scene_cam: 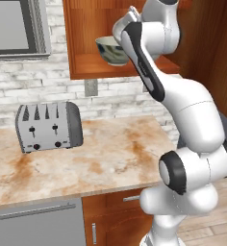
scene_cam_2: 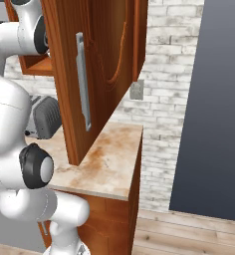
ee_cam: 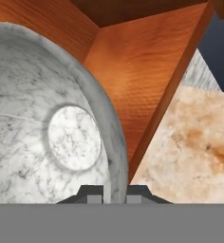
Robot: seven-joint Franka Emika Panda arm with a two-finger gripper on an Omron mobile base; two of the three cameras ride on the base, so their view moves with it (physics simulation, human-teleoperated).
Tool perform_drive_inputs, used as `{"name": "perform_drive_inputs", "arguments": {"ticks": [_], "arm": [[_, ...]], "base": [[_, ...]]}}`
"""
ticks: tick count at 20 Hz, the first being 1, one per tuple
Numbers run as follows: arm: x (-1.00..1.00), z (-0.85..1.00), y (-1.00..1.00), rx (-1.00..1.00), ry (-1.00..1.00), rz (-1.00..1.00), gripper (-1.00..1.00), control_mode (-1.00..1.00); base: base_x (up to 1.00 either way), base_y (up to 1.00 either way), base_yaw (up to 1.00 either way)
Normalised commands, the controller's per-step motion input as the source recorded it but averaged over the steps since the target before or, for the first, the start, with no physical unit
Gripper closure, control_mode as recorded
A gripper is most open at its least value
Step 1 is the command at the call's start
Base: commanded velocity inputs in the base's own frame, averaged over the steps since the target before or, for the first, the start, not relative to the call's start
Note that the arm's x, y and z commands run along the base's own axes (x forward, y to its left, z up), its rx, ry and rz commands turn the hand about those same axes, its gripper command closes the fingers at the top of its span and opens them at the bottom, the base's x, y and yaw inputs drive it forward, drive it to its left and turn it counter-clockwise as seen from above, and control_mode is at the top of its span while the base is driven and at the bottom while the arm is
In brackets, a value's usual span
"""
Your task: Pick up the bowls on the counter and stack them on top of one another in the open cabinet. Place the smaller bowl on top of the larger bowl.
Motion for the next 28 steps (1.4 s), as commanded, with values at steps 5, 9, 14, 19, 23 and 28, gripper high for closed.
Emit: {"name": "perform_drive_inputs", "arguments": {"ticks": [5,9,14,19,23,28], "arm": [[0.30,0.02,0.05,0.03,-0.01,0.00,1.00,-1.00],[0.32,0.06,0.05,0.04,-0.01,0.01,1.00,-1.00],[0.31,0.05,0.01,0.04,0.00,0.01,1.00,-1.00],[0.30,0.01,0.00,0.04,0.00,0.02,1.00,-1.00],[0.20,-0.01,0.00,0.05,0.00,0.02,1.00,-1.00],[0.18,-0.03,0.00,0.04,0.00,0.01,1.00,-1.00]], "base": [[0.00,0.00,0.00],[0.00,0.00,0.00],[0.00,0.00,0.00],[0.00,0.00,0.00],[0.00,0.00,0.00],[0.00,0.00,0.00]]}}
